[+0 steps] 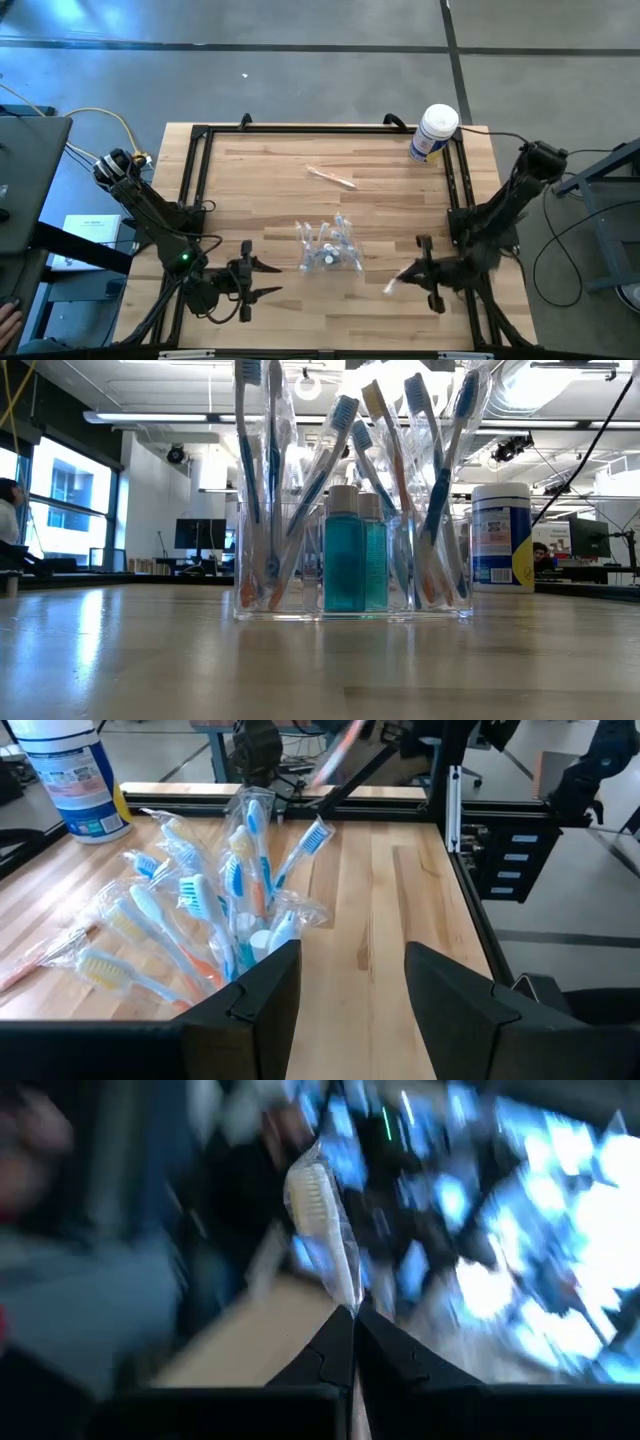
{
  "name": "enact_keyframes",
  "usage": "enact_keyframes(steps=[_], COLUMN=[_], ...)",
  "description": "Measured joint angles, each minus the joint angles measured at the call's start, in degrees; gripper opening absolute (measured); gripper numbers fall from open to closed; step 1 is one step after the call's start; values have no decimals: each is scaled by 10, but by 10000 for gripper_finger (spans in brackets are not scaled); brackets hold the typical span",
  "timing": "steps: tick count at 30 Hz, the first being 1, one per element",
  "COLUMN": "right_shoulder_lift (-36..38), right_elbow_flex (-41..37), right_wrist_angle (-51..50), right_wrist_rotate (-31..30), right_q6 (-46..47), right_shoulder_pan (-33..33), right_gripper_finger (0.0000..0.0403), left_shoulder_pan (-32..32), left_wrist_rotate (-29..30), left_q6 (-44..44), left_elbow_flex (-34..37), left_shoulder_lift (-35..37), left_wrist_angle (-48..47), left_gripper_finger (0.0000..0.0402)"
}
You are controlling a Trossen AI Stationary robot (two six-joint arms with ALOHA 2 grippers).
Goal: Pick & Place toothbrushing station
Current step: Put the orange toothbrush into the transparent organizer
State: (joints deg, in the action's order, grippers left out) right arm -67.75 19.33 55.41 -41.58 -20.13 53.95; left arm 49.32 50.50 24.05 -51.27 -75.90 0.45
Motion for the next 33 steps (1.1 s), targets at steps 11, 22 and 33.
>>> enact_keyframes(steps=[11,22,33], right_shoulder_lift=[-58,-182,-286], right_elbow_flex=[-81,-4,64], right_wrist_angle=[296,304,305], right_wrist_rotate=[476,571,539], right_q6=[8,55,112], right_shoulder_pan=[-269,-368,-380], right_gripper_finger=[3,2,2], left_shoulder_pan=[-2,-2,-2], left_wrist_rotate=[1,1,6], left_q6=[0,3,4], left_elbow_flex=[0,0,1], left_shoulder_lift=[0,-9,-38], left_wrist_angle=[-3,-3,2], left_gripper_finger=[175,175,175])
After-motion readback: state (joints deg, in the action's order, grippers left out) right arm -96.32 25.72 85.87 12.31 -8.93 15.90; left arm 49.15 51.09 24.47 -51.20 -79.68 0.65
